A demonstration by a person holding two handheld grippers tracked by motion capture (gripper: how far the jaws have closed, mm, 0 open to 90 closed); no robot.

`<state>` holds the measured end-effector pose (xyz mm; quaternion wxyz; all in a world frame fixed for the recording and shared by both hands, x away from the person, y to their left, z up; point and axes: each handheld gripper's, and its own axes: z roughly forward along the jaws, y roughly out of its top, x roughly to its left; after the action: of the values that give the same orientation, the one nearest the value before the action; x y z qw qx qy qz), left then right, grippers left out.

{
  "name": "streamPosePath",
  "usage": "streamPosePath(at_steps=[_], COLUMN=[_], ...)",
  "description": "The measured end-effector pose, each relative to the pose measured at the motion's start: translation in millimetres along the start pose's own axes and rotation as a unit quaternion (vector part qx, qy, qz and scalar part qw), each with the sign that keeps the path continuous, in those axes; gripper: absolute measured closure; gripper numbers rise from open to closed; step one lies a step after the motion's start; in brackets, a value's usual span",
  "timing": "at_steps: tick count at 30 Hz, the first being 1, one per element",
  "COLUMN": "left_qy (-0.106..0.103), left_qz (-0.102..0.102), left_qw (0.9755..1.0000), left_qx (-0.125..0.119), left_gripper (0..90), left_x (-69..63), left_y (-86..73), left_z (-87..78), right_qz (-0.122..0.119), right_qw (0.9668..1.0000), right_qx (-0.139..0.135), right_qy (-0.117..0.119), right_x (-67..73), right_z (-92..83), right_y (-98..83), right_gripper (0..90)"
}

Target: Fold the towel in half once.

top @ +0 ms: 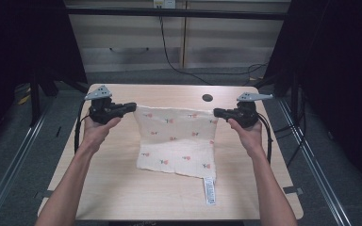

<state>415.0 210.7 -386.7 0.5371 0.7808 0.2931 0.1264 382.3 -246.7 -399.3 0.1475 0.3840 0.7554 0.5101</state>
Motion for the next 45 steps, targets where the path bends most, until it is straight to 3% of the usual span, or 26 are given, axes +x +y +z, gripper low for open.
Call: streamPosePath(at_steps=[6, 12, 14, 17, 21, 23, 31, 40, 45], left_qy=[-0.009, -0.018, -0.015, -0.014, -0.021, -0.031, -0.029, -0.034, -0.045], left_qz=[-0.005, -0.009, -0.007, 0.014, 0.015, 0.012, 0.004, 0.015, 0.029], left_qw=[0.9999, 0.9996, 0.9996, 0.9996, 0.9995, 0.9991, 0.9982, 0.9966, 0.9941], left_qx=[0.006, 0.018, 0.022, 0.021, 0.02, 0.025, 0.052, 0.073, 0.095], left_gripper=[88.1, 88.2, 88.2, 88.2, 88.2, 88.2, 88.2, 88.2, 88.1], left_x=[-0.2, -10.5, -12.8, -22.1, -26.3, -31.0, -39.5, -48.8, -57.2], left_y=[-19.6, -40.5, -41.4, -38.5, -40.9, -49.7, -77.1, -89.6, -102.9], left_z=[-1.9, -0.4, -1.8, -11.3, -12.5, -10.2, -10.6, -18.4, -21.4], right_qz=[-0.003, -0.003, -0.003, 0.006, -0.003, -0.01, -0.017, -0.03, -0.031], right_qw=[0.9998, 0.9996, 0.9996, 0.9991, 0.9991, 0.9988, 0.9978, 0.9944, 0.9925], right_qx=[0.007, 0.011, 0.01, -0.01, 0.007, 0.023, 0.048, 0.087, 0.103], right_qy=[0.016, 0.026, 0.027, 0.04, 0.041, 0.041, 0.043, 0.052, 0.058], right_x=[6.5, 13.2, 14.5, 21.2, 28.7, 32.7, 44.7, 59.0, 65.4], right_z=[-0.2, -4.0, -5.6, -15.1, -16.5, -16.0, -21.5, -25.7, -25.6], right_y=[-17.1, -32.1, -35.0, -48.2, -57.4, -62.3, -80.7, -97.4, -109.0], right_gripper=[87.7, 87.7, 87.7, 87.7, 87.7, 87.7, 87.6, 87.5, 87.2])
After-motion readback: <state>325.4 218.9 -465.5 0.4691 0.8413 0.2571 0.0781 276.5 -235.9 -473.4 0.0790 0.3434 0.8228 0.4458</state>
